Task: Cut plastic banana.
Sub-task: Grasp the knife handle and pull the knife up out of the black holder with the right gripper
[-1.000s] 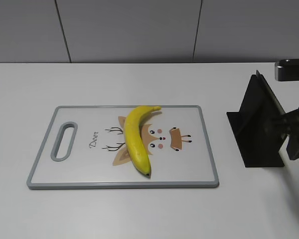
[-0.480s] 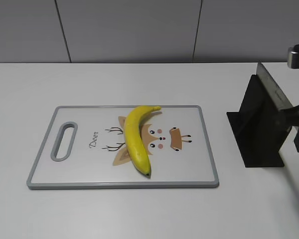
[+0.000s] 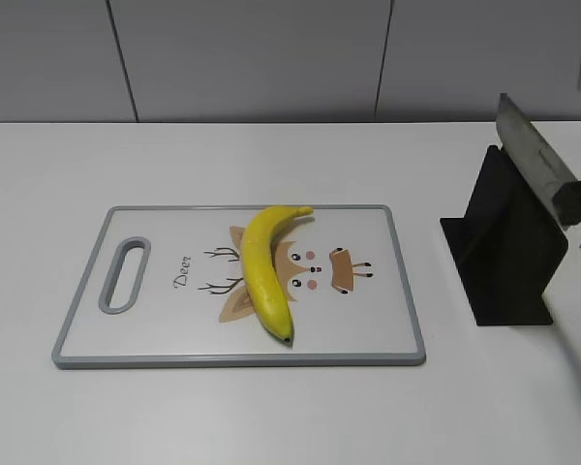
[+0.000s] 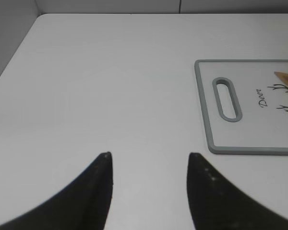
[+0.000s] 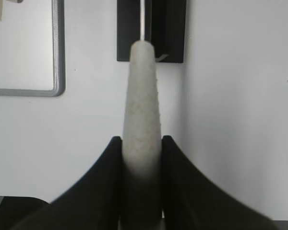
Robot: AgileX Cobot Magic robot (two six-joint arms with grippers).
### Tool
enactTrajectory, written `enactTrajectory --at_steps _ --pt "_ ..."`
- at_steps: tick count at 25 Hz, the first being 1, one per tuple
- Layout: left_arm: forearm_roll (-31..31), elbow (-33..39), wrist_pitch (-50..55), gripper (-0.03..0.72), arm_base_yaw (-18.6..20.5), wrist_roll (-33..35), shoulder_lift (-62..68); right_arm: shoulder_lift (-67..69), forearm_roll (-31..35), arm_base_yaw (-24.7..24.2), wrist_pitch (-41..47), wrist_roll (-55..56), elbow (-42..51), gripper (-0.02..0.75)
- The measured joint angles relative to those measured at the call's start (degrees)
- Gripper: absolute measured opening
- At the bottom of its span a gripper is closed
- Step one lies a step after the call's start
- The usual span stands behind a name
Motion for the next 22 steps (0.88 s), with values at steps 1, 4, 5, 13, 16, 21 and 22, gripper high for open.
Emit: enactTrajectory --at_steps 1,4,5,13,16,21,22 --pt "0.0 0.0 0.0 0.490 0.0 0.0 0.0 -0.3 -0.1 0.0 0.4 -0.2 -0.5 0.181" --pt "0.0 0.0 0.0 0.490 0.0 0.0 0.0 -0.5 -0.1 0.0 1.8 -1.1 -2.0 0.181" --pt "0.0 0.0 0.0 0.490 0.0 0.0 0.0 -0.5 -0.1 0.0 2.1 -1.6 -2.5 0.181" --pt "0.5 -0.3 -1.5 0.490 0.0 0.2 0.0 -0.5 0.5 0.0 2.7 -10.6 -6.1 0.181" --pt "0.5 -1.0 -2.6 0.490 0.0 0.8 1.8 -0.2 0.7 0.0 2.7 -13.9 -7.3 0.181" --pt "0.0 -3.5 -4.6 0.490 0.0 4.3 9.9 2.1 4.1 0.0 2.6 -20.5 -9.2 0.181" --pt "-0.4 -4.0 -5.0 0.490 0.0 5.5 11.6 2.4 4.5 0.0 2.5 -21.7 -9.6 0.181"
